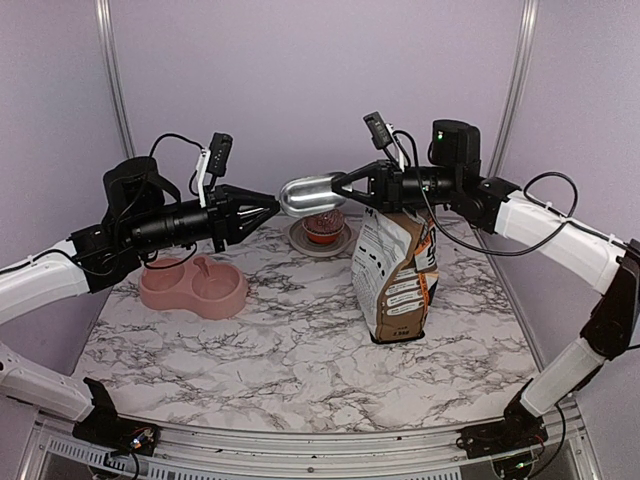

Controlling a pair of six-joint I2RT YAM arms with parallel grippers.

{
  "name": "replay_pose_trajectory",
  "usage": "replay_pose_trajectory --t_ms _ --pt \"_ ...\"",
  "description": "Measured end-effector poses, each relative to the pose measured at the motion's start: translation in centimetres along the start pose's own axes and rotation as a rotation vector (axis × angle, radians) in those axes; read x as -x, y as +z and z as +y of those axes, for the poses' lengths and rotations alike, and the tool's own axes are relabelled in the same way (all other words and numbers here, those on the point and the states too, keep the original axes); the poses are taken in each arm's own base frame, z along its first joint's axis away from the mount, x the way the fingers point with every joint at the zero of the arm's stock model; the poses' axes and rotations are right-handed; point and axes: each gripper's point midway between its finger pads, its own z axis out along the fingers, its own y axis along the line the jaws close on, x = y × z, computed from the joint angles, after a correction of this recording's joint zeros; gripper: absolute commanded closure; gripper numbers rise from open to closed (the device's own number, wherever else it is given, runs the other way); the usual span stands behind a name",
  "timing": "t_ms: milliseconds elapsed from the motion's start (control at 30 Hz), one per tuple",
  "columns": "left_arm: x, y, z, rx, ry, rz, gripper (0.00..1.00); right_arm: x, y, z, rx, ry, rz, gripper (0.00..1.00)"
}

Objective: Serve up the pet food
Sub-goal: Pass from the right arm to the left

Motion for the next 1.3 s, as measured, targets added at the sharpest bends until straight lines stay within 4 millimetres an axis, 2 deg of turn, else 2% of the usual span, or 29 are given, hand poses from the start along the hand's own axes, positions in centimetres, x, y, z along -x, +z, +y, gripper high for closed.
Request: replay_pose_trajectory --t_ms 100,267,500,533,700,800,1033,1300 --pt "0.0 0.0 0.1 0.002 -0.001 0.000 0.83 0.2 0.1 -0.1 0.000 -0.002 -0.001 1.00" --pt "0.0 0.0 0.2 0.009 0.003 -0.003 1.00 0.3 0.1 -0.3 -0.009 -0.003 -0.004 1.00" --pt "-0.1 0.1 0.4 0.008 -0.001 -0.001 1.00 0.1 0.1 -0.5 -0.021 0.000 0.003 1.00" --pt "-0.1 0.2 0.4 0.008 -0.002 0.001 1.00 0.0 0.1 -0.6 -0.024 0.000 0.005 0.98" --pt "-0.5 0.5 0.8 0.020 -0.017 0.009 1.00 -0.4 0.0 -1.0 -0.049 0.005 0.026 0.70" --pt "-0.8 0.5 1.3 0.043 -0.023 0.012 1.00 0.1 -0.2 -1.0 -0.074 -0.008 0.035 0.59" --pt "-1.7 -0.3 4.1 0.162 -0.012 0.038 1.00 1.8 -1.2 -2.1 -0.198 -0.048 0.043 0.45" --pt "-2.3 -2.4 7.3 0.318 0.025 0.089 1.00 2.1 -3.7 -4.5 -0.419 -0.071 0.086 0.33"
